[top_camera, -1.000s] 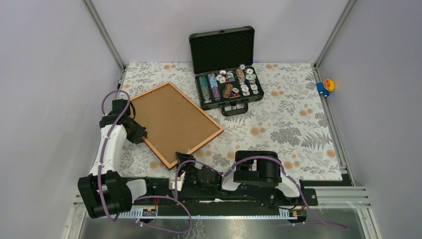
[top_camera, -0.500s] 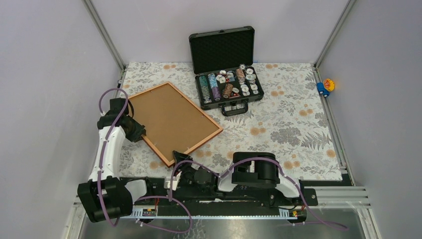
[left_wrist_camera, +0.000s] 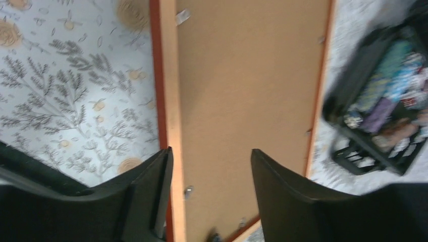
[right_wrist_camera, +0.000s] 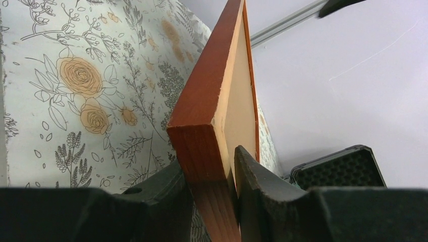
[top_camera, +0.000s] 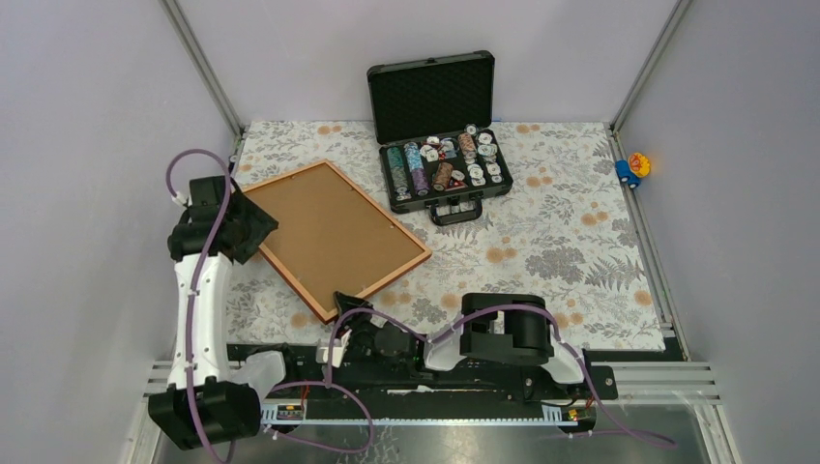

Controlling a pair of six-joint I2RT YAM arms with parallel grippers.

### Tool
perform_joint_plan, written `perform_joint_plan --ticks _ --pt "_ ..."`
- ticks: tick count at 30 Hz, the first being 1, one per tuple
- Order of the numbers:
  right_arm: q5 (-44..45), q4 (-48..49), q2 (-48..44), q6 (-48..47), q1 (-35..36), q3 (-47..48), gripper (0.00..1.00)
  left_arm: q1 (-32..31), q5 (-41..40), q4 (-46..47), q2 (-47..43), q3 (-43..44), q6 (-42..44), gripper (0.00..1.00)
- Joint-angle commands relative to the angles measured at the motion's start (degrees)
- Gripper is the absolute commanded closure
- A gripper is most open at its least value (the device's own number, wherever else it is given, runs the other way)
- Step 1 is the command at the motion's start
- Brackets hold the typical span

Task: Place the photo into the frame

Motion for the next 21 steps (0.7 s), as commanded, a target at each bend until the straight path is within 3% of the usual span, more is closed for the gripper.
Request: perform_joint_plan --ticks 1,8,15,21 --pt "1.4 2.4 -4.3 10.7 0.5 0.8 1.00 0.2 1.7 2.3 -2.3 6.6 1.9 0.30" --pt "3.6 3.3 -7.2 19.1 0.5 0.8 1.00 -1.9 7.6 2.9 -2.4 15.9 10.5 0.13" --pt "3.0 0.5 -14.3 34.4 0.5 0.9 1.00 -5.3 7.6 3.5 -2.0 24.7 14.8 0.11" --pt "3.7 -0.9 -19.8 48.0 0.5 0.7 1.00 -7.7 7.3 3.8 -1.5 26.8 15.6 0.10"
